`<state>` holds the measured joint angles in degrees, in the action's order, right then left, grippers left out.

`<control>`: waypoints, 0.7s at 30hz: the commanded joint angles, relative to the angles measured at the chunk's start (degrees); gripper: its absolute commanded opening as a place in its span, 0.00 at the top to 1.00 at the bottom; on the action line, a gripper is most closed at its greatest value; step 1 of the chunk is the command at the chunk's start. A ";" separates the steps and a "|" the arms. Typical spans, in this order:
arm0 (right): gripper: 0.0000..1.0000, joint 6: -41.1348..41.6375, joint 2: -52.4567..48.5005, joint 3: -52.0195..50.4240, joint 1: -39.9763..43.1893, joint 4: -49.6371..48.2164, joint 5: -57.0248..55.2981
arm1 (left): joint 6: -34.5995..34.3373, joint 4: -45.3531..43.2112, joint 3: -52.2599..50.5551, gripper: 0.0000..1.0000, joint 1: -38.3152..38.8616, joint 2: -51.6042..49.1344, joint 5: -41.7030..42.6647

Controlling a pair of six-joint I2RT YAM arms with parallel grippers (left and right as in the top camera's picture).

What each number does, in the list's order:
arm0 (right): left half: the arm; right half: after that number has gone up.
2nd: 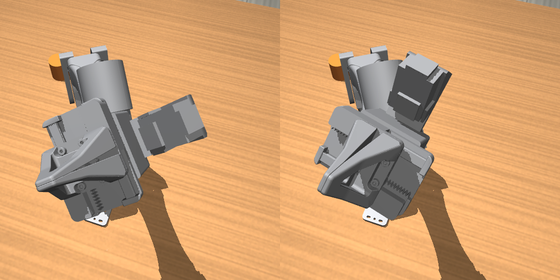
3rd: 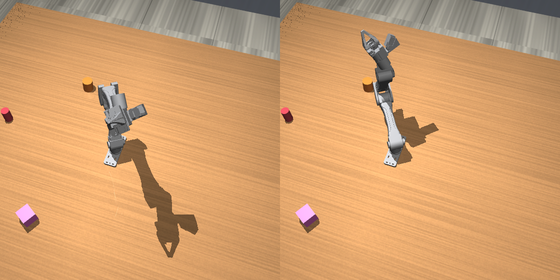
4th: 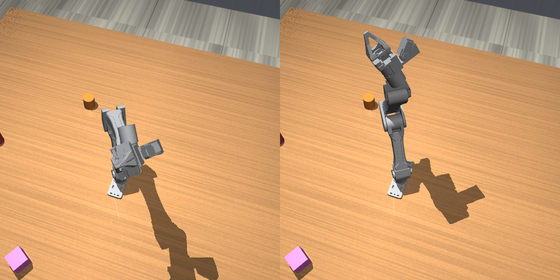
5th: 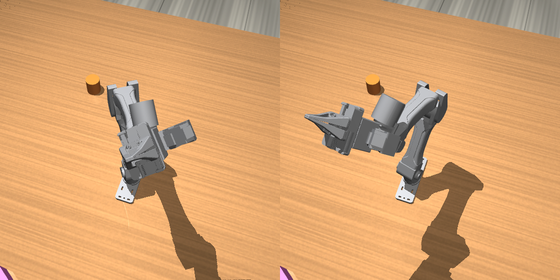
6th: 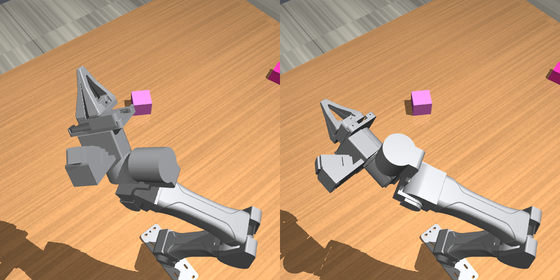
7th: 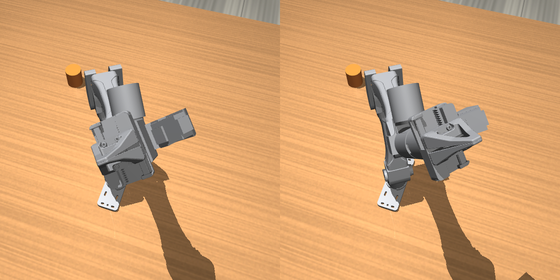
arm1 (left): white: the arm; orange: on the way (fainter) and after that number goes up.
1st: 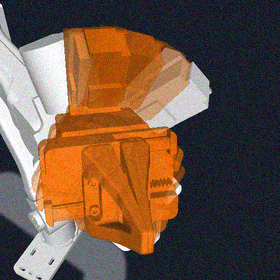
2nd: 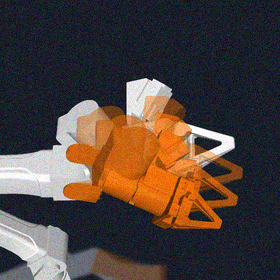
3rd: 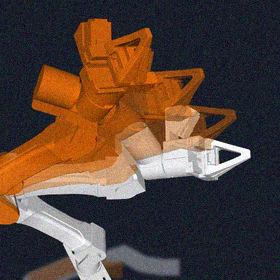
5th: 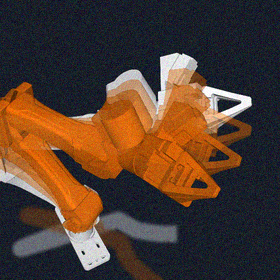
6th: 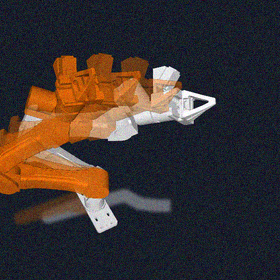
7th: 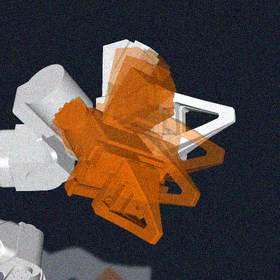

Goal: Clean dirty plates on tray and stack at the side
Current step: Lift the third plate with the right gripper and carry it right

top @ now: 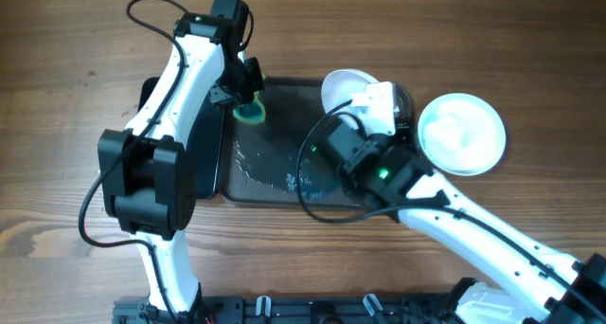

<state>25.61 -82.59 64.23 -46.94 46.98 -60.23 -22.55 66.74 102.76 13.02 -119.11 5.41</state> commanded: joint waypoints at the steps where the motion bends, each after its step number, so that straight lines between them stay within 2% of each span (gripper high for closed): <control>1: 0.96 -0.17 1.22 1.14 -3.26 0.00 -17.27 | 1.18 0.46 0.63 0.96 -0.07 1.03 -0.96; 6: 0.96 -0.22 1.22 1.14 -6.08 -0.15 -26.88 | 1.16 0.44 0.63 0.96 -0.04 1.03 -0.96; 11: 0.96 -0.55 1.22 1.14 -6.12 -0.68 -24.41 | 1.18 0.44 0.63 0.96 -0.07 1.03 -1.01; 15: 0.96 -0.50 1.22 1.11 -5.16 -0.68 -8.68 | 1.16 0.76 0.63 0.96 -0.09 1.03 -2.93; 18: 0.96 0.02 1.20 1.05 -3.54 -0.90 10.69 | 1.14 2.43 0.66 0.96 -0.79 1.05 -4.02; 21: 0.96 -0.55 1.22 1.01 2.38 -4.66 33.16 | 1.07 5.62 0.76 0.96 -3.02 1.99 -7.06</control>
<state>25.41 -82.52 64.23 -49.52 45.08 -53.19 -22.52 70.22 102.76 12.58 -119.11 2.59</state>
